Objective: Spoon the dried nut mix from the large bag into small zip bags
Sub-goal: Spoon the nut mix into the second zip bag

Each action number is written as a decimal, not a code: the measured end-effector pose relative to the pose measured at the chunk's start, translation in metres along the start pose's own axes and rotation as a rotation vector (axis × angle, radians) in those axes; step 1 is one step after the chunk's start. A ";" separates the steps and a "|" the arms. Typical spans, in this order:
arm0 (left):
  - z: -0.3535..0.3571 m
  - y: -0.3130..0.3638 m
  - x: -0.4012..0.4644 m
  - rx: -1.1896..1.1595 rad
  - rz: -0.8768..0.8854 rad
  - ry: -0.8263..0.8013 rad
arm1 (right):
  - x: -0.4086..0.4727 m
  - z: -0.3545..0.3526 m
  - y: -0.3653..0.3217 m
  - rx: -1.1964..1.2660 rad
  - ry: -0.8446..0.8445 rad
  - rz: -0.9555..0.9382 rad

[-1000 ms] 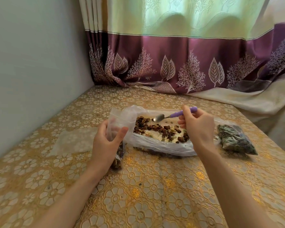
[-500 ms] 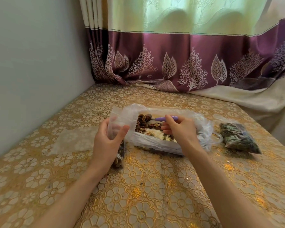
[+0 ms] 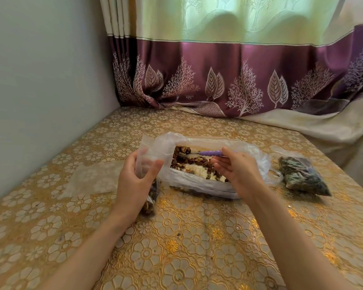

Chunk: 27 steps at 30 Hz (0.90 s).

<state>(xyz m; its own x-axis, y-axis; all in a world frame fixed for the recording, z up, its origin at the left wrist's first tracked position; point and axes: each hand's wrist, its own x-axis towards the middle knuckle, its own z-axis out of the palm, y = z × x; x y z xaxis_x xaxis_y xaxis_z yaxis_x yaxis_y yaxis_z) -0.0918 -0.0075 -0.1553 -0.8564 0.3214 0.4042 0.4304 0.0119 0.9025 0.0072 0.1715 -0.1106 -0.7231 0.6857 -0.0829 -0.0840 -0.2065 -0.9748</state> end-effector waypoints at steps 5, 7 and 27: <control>0.000 -0.002 0.000 -0.002 0.006 -0.005 | -0.002 -0.004 -0.009 0.082 0.081 0.013; -0.001 -0.003 0.001 0.001 0.006 -0.004 | -0.003 -0.006 -0.013 0.092 0.078 -0.009; -0.001 -0.004 0.002 -0.039 -0.060 0.023 | -0.021 0.007 -0.040 -0.188 -0.366 -0.342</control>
<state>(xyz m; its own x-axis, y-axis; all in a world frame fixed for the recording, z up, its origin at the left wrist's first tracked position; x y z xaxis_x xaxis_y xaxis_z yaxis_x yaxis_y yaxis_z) -0.0953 -0.0079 -0.1580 -0.8868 0.2995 0.3520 0.3669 -0.0068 0.9302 0.0209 0.1605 -0.0687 -0.8706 0.3965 0.2913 -0.2573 0.1378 -0.9564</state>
